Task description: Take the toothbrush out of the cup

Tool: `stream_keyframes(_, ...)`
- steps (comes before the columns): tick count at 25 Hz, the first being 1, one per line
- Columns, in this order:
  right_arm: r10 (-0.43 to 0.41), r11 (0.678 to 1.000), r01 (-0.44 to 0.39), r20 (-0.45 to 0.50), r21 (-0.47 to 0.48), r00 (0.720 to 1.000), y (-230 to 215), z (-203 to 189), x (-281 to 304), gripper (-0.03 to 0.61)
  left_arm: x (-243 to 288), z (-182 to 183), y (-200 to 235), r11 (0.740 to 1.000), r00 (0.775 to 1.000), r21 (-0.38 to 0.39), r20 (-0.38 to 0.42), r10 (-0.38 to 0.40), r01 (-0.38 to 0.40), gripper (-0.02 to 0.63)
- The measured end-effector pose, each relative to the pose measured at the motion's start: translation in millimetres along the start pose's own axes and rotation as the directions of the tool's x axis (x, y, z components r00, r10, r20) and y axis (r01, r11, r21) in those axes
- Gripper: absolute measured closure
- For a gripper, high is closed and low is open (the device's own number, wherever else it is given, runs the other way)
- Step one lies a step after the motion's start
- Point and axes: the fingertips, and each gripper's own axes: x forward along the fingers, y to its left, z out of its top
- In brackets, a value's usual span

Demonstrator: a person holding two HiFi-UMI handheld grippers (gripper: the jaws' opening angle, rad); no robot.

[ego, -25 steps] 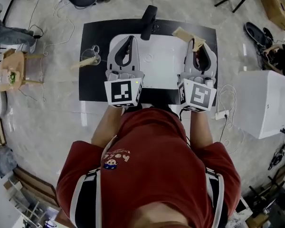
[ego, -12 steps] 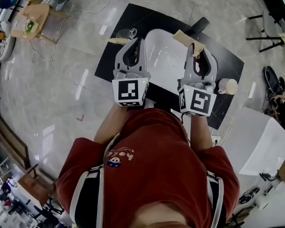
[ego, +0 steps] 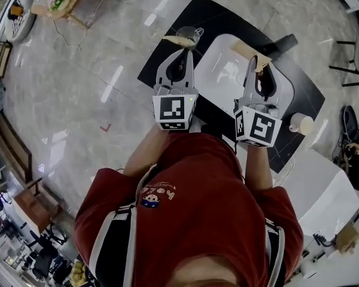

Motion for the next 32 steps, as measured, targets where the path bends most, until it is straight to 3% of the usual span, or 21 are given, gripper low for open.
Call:
stream_keyframes(3, 0.005, 1.0, -0.004, -0.016, 0.006, 1.0, 5.4, -8.1, 5.0, 0.494, -0.3, -17.2, 15.4, 0.999, 0.998, -0.006, -0.032, 0.051, -0.052, 0.606)
stream_keyframes(8, 0.005, 1.0, -0.005, -0.038, -0.002, 0.999, 8.3, -17.7, 13.6, 0.494, 9.1, -42.7, 26.9, 0.996, 0.992, -0.017, -0.1, 0.081, -0.083, 0.506)
stream_keyframes(14, -0.005, 1.0, 0.004, -0.058, -0.016, 0.998, 14.2, -22.5, 19.0, 0.494, 24.0, -64.4, 38.6, 0.991, 0.982, -0.095, -0.173, 0.079, -0.097, 0.436)
stream_keyframes(24, -0.041, 0.999, 0.038, -0.092, -0.031, 0.995, 7.2, -32.9, 32.7, 0.494, 54.7, -73.3, 53.6, 0.985, 0.972, -0.107, -0.207, 0.108, -0.132, 0.416)
stream_keyframes(29, -0.043, 0.998, 0.038, -0.102, -0.043, 0.994, 3.1, -38.0, 38.4, 0.494, 66.5, -85.6, 63.1, 0.975, 0.958, -0.137, -0.254, 0.136, -0.174, 0.411)
stream_keyframes(32, -0.044, 0.998, 0.039, -0.109, -0.048, 0.993, 1.8, -41.0, 41.3, 0.494, 70.9, -84.9, 70.7, 0.97, 0.958, -0.145, -0.238, 0.159, -0.197, 0.411)
